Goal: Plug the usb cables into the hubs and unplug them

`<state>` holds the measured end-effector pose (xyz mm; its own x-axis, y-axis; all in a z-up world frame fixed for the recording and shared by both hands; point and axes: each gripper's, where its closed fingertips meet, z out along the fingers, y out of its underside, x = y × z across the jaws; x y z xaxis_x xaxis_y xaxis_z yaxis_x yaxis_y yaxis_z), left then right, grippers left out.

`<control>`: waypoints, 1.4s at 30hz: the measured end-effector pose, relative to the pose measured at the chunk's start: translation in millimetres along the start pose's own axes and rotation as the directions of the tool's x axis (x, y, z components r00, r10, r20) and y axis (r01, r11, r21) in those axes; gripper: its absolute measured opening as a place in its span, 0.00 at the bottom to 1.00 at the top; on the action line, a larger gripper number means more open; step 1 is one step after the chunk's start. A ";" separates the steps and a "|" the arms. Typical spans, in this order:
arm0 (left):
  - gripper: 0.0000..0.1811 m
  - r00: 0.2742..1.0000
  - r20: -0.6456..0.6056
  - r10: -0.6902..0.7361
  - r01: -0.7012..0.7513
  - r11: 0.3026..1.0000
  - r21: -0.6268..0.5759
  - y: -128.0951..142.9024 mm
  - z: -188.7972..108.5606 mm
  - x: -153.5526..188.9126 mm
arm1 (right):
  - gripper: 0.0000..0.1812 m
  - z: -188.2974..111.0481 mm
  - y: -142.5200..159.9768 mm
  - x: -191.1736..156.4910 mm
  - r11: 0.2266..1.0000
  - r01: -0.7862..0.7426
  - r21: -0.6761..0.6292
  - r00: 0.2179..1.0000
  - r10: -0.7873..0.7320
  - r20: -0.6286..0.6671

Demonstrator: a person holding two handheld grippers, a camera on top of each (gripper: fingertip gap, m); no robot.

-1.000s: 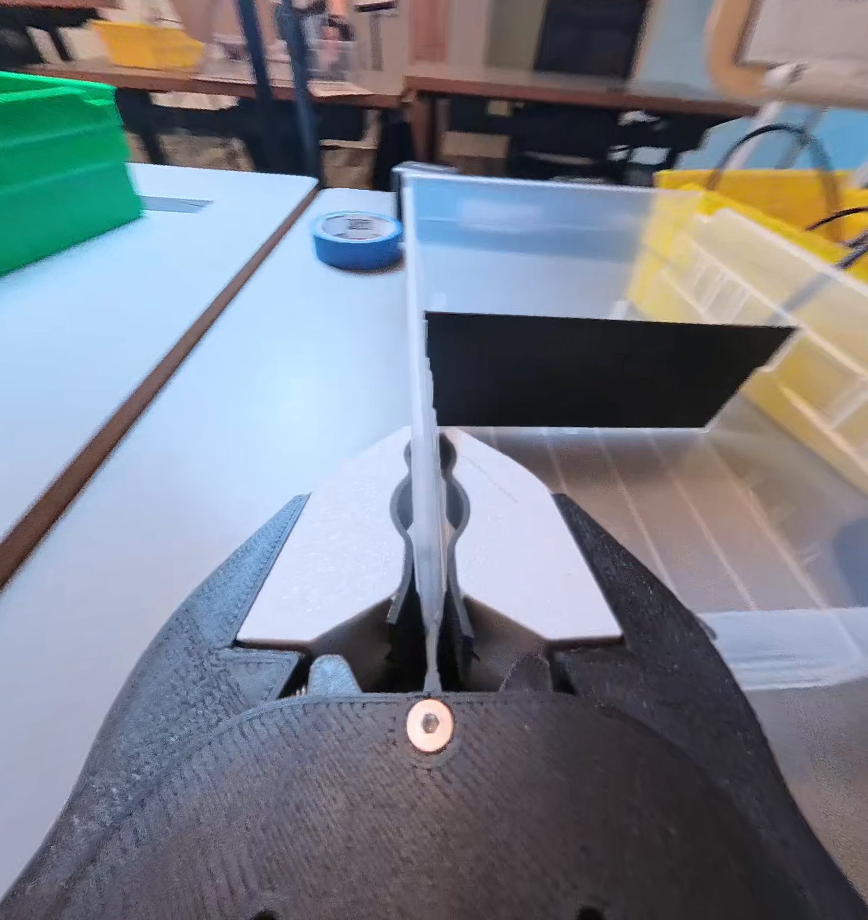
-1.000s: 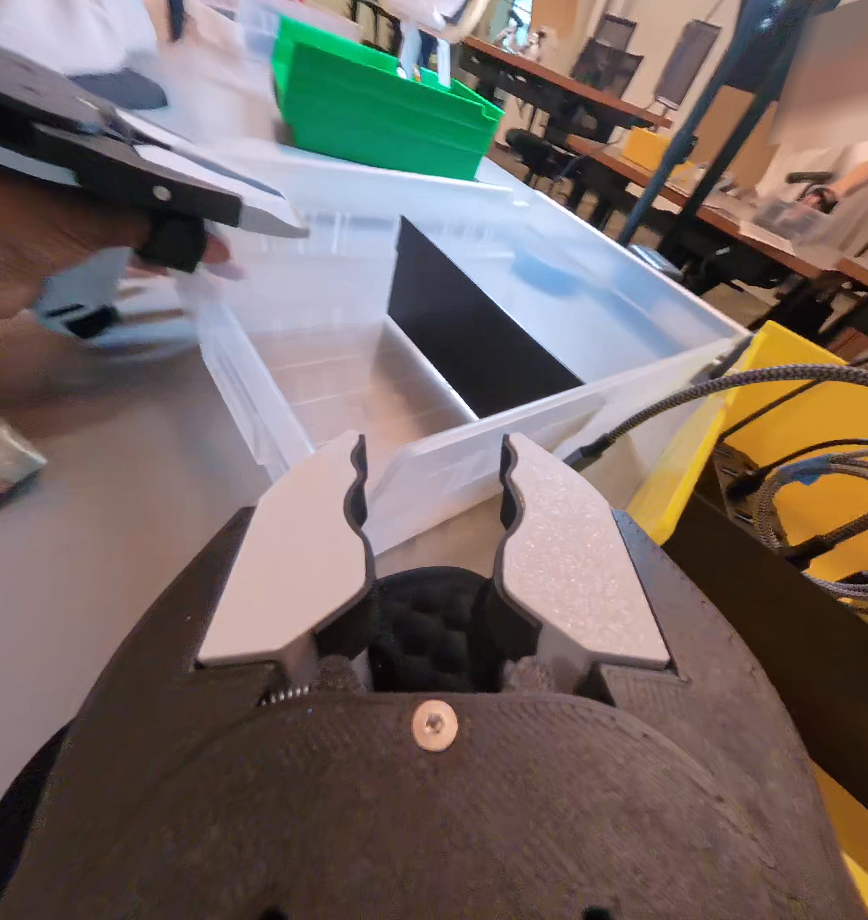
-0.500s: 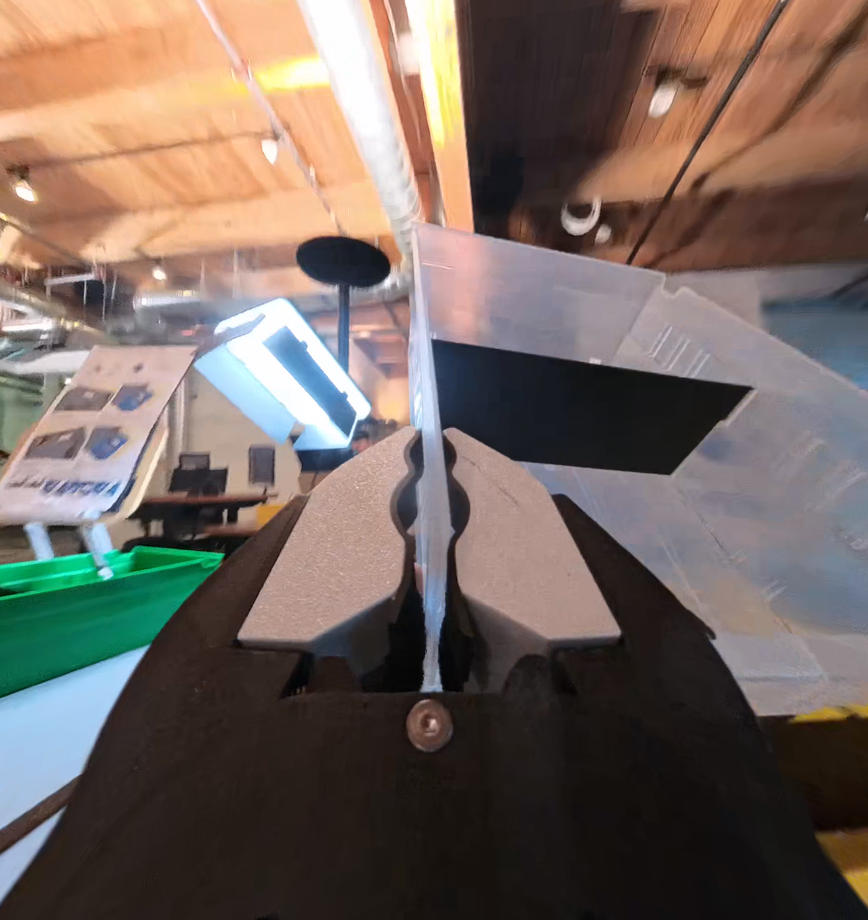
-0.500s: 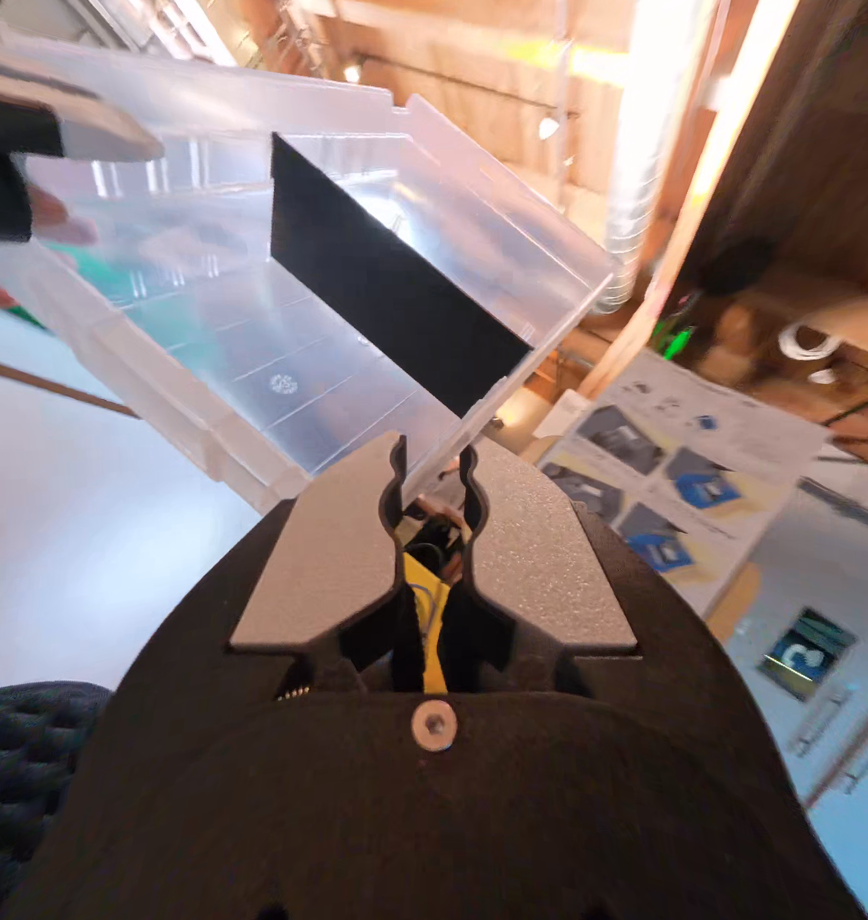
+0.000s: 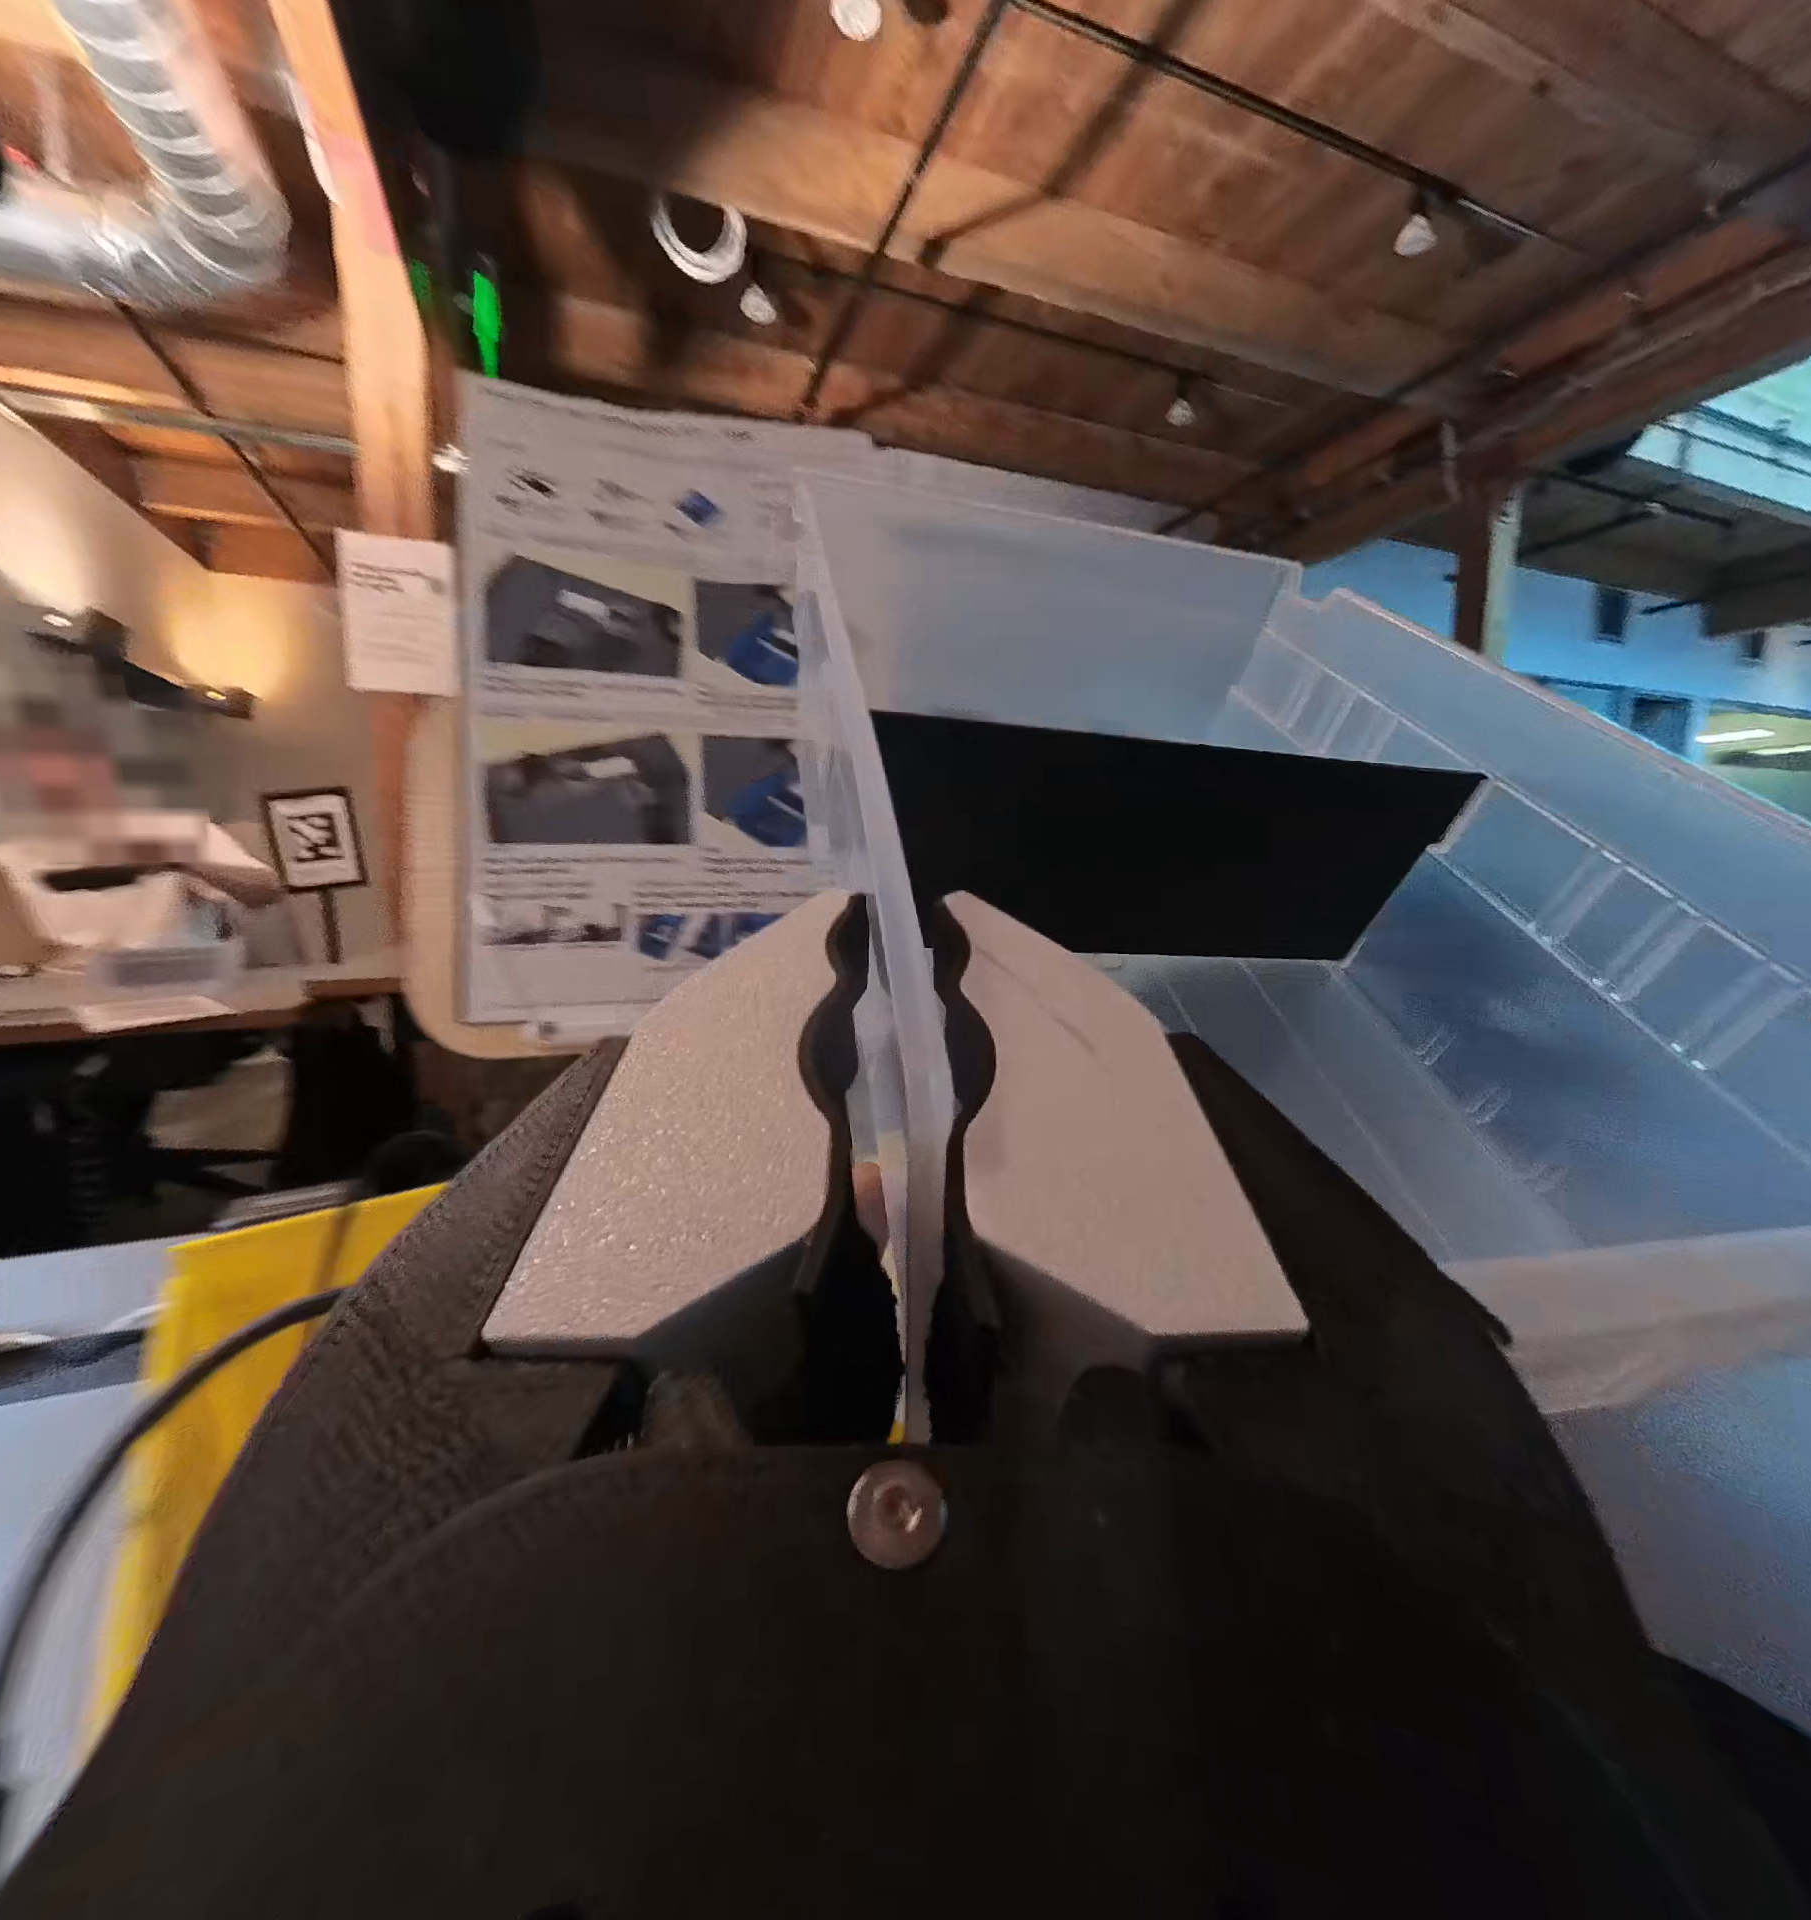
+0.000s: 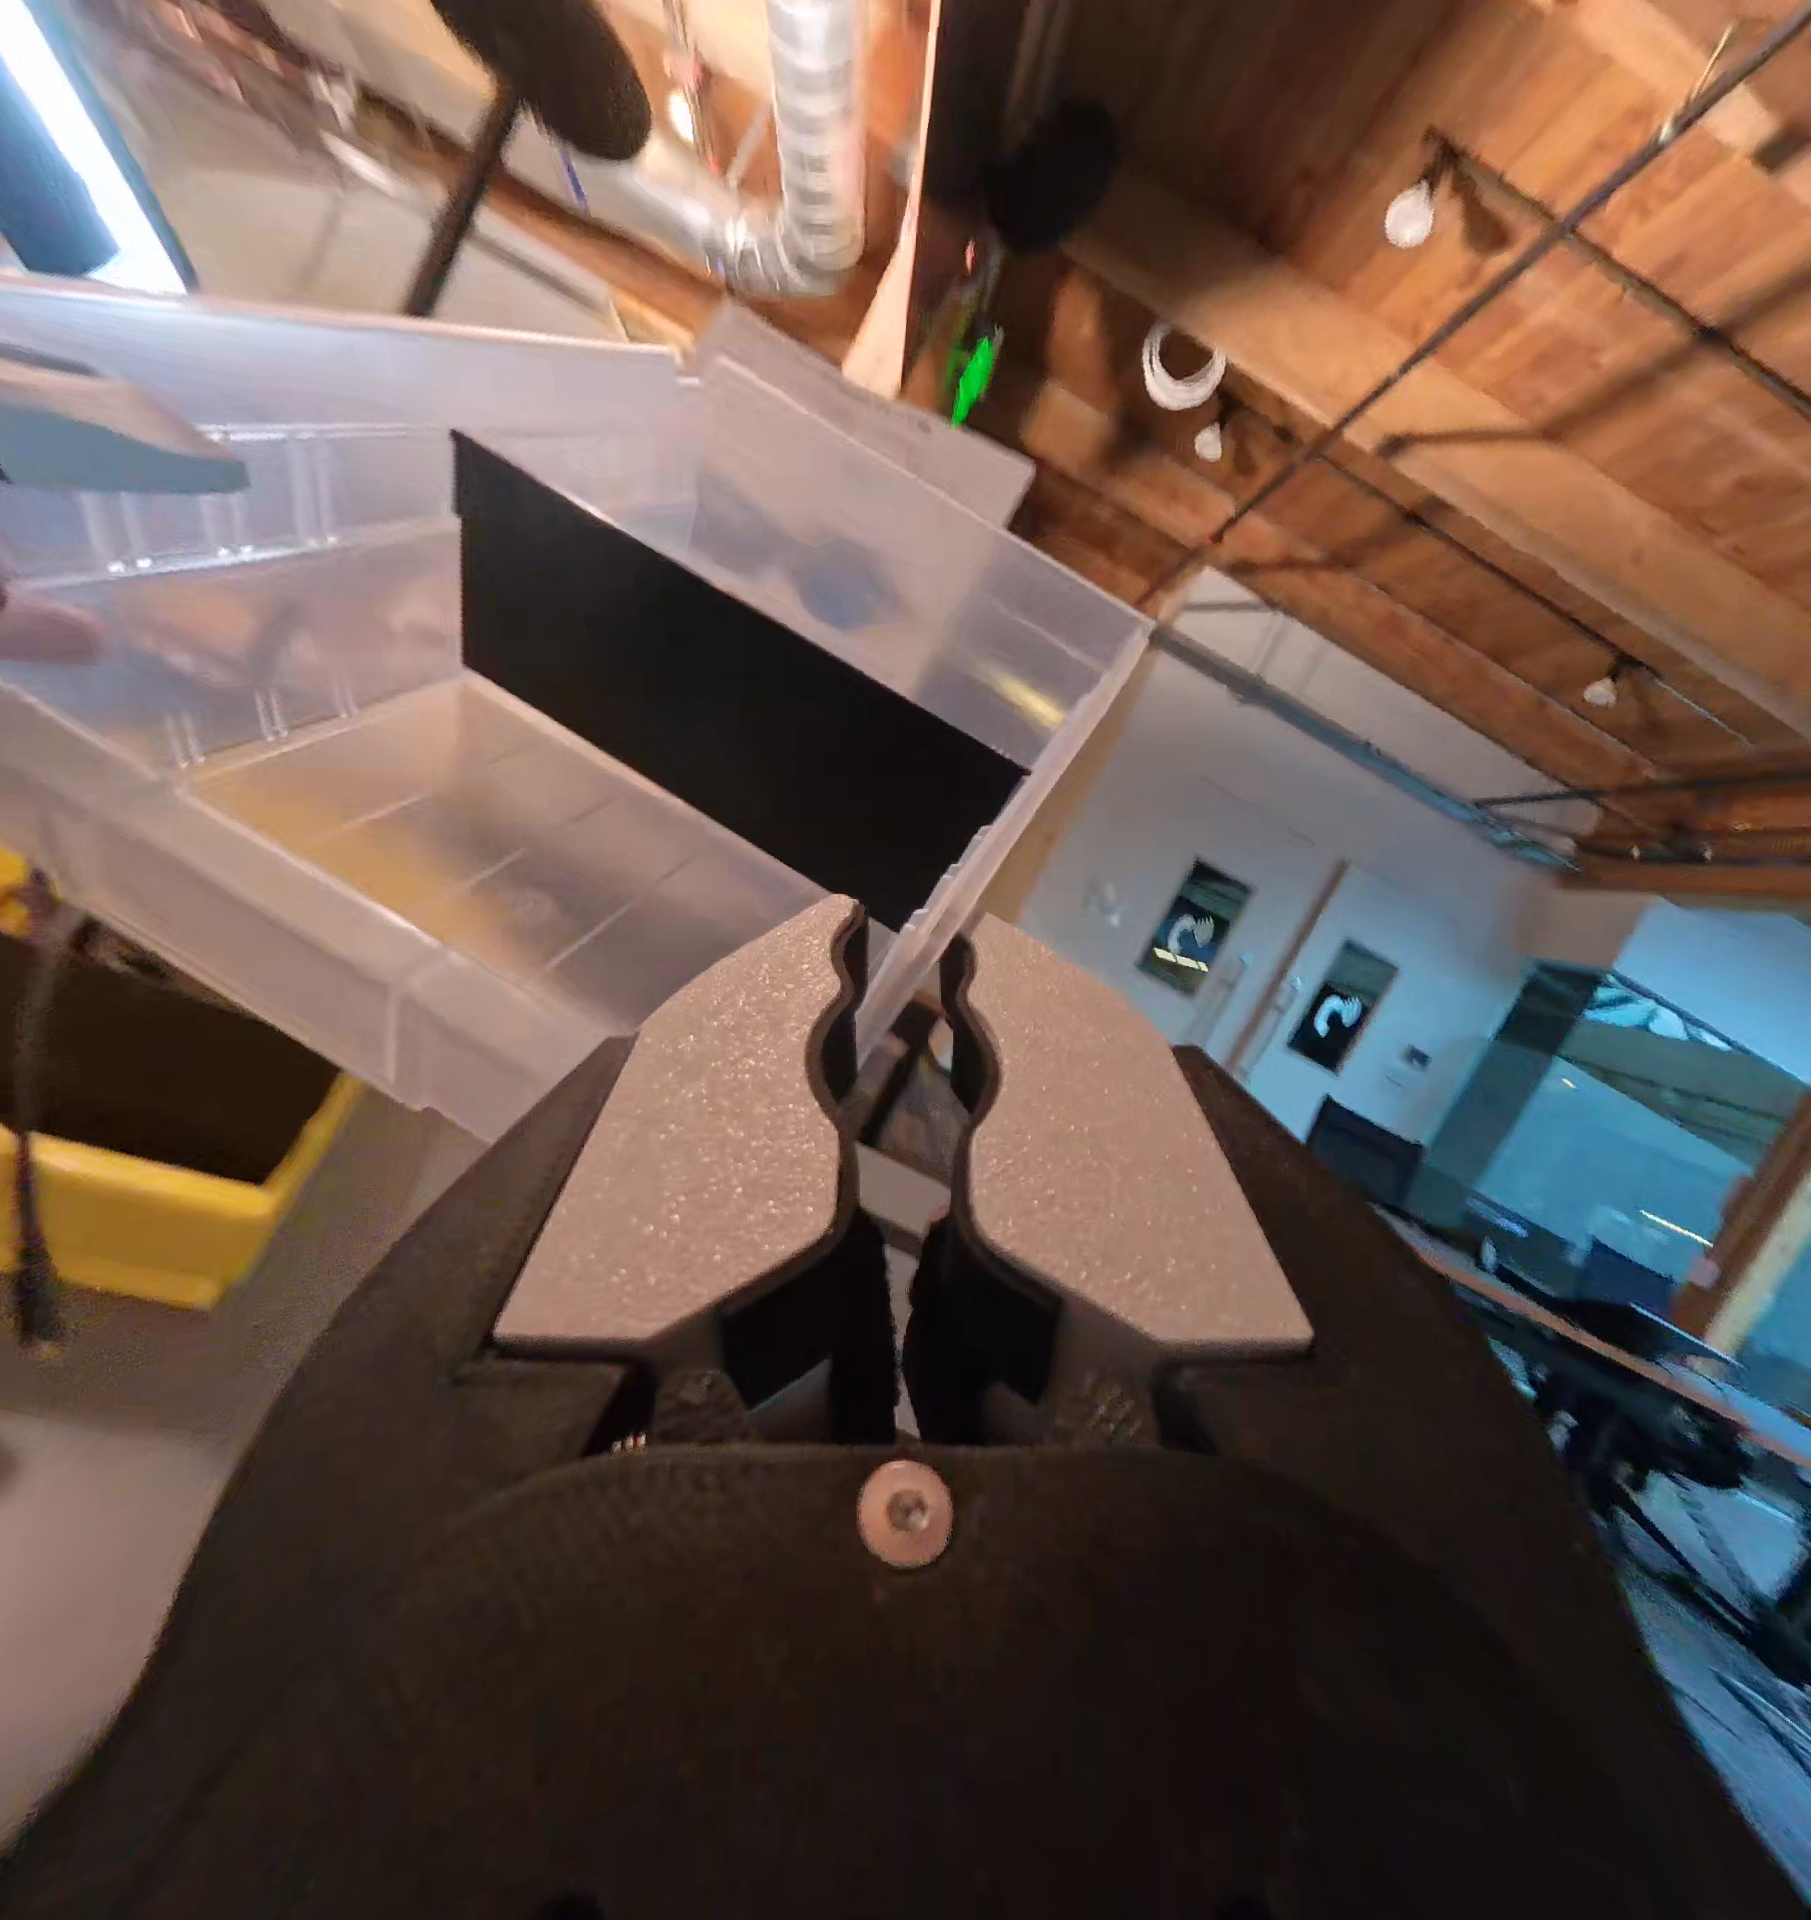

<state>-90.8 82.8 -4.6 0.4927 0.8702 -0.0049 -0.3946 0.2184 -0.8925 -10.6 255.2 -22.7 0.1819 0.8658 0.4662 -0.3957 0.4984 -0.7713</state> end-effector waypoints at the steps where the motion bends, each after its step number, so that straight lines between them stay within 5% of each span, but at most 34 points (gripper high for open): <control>1: 0.06 1.000 -0.025 -0.009 0.009 1.000 -0.020 8.9 12.0 11.1 | 0.07 -1.3 10.0 9.7 0.999 0.024 -0.037 1.000 -0.024 -0.006; 9: 0.05 0.979 -0.151 -0.140 0.093 0.955 -0.282 106.6 71.1 87.8 | 0.07 -14.8 100.7 63.6 0.947 0.025 -0.319 0.994 -0.059 -0.097; 16: 0.09 0.969 -0.168 -0.183 0.079 0.868 -0.490 186.6 64.2 129.9 | 0.05 -36.4 180.1 76.3 0.846 -0.020 -0.532 0.995 -0.035 -0.093; 21: 0.10 0.965 -0.174 -0.197 0.066 0.821 -0.566 215.4 53.0 144.2 | 0.05 -48.2 208.3 77.3 0.798 0.006 -0.603 0.994 -0.069 -0.082; 27: 0.18 0.935 -0.257 -0.245 0.042 0.795 -0.605 219.6 49.9 155.7 | 0.05 -50.6 216.6 82.6 0.799 -0.042 -0.600 0.993 -0.031 -0.110; 32: 0.54 0.852 -0.389 -0.350 0.057 0.801 -0.596 185.5 41.1 167.3 | 0.17 -49.4 211.8 89.3 0.826 -0.001 -0.564 0.991 -0.074 -0.111; 38: 0.59 0.832 -0.552 -0.064 -0.106 0.957 -0.271 76.0 14.4 138.1 | 0.50 -31.2 167.1 91.4 0.905 0.074 -0.419 0.990 -0.116 -0.076; 40: 0.57 0.793 -0.608 0.045 -0.228 0.947 -0.228 65.8 -4.2 120.7 | 0.59 -23.3 154.3 74.6 0.915 0.104 -0.389 0.995 -0.096 0.039; 42: 0.53 0.733 -0.670 0.116 -0.400 0.870 -0.288 85.7 -27.3 96.0 | 0.60 -19.8 145.1 46.5 0.916 0.162 -0.366 0.973 -0.086 0.213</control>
<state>-56.1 173.0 -93.8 0.8352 0.3674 -0.4092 -0.3174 -0.2854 -0.9043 -41.8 368.7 -121.5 0.0194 0.7901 0.6127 -0.0037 0.6129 -0.7902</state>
